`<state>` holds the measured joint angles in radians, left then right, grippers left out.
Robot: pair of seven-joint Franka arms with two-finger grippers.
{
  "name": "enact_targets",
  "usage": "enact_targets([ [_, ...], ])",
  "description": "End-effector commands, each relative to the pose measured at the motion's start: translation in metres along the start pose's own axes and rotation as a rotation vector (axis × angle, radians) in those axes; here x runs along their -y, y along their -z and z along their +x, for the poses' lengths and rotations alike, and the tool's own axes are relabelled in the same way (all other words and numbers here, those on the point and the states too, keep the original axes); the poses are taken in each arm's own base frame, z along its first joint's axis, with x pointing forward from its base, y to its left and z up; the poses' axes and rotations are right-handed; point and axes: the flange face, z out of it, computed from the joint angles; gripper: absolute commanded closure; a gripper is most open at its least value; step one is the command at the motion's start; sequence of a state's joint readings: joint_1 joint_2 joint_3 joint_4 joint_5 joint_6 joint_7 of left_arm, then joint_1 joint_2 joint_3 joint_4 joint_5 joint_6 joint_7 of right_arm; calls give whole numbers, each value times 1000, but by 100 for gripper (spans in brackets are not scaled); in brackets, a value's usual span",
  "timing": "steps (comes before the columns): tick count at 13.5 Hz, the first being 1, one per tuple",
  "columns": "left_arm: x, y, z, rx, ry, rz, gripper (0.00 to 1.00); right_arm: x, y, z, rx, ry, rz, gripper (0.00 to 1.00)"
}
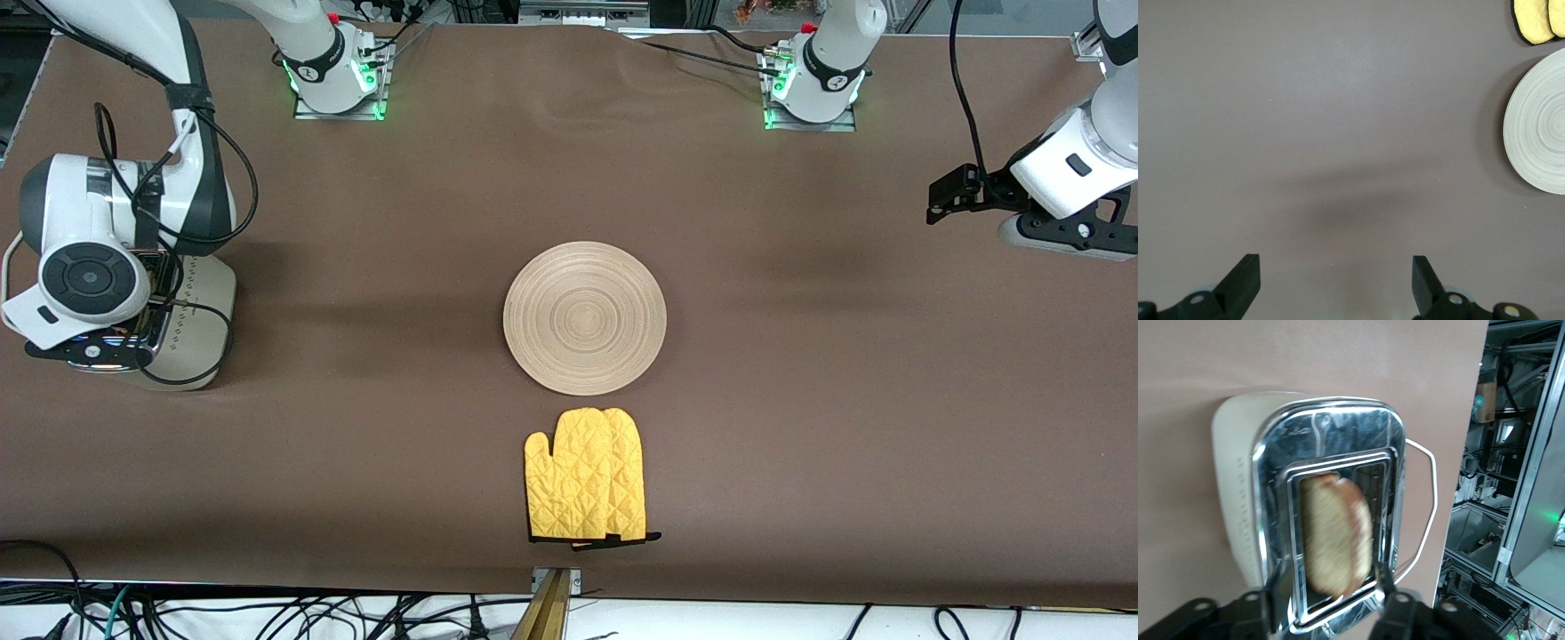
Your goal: Move plate and put bread in toaster
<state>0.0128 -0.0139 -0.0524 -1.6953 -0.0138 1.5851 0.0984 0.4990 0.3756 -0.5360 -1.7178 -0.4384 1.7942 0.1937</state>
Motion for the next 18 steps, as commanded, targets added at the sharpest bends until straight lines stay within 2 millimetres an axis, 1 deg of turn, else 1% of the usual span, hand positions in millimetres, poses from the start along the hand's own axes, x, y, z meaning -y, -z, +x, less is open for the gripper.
enact_targets([
  [1, -2, 6, 2, 9, 3, 22, 0, -15, 34, -19, -8, -19, 139, 0],
  [2, -2, 6, 2, 9, 3, 24, 0, -15, 47, -26, -19, -2, 163, 0],
  [3, -2, 6, 2, 9, 4, 24, 0, -8, 65, -35, -32, 18, 195, 0],
  [4, -2, 6, 2, 9, 4, 24, 0, -1, 85, -47, -38, 30, 268, 0],
  [6, -4, 6, 2, 9, 1, 26, 0, 5, 120, -69, -55, 56, 403, 0],
  [7, -7, 6, 2, 9, -3, 27, 0, 7, 133, -77, -71, 92, 466, 0],
  [8, -8, 6, 3, 9, -5, 27, 0, 3, 143, -84, -83, 118, 543, 0],
  [10, -9, 6, 3, 9, -5, 27, 0, -7, 151, -92, -72, 165, 668, 0],
  [11, -9, 6, 3, 9, 10, 27, 0, -12, 154, -93, -87, 186, 686, 0],
  [13, -10, 6, 3, 9, 17, 27, 0, -22, 158, -97, -122, 230, 700, 0],
  [15, -16, 6, 3, 9, 11, 28, 0, -24, 164, -100, -129, 222, 707, 0],
  [18, -16, 6, 3, 8, 40, 29, 0, -26, 165, -100, -144, 227, 685, 0],
])
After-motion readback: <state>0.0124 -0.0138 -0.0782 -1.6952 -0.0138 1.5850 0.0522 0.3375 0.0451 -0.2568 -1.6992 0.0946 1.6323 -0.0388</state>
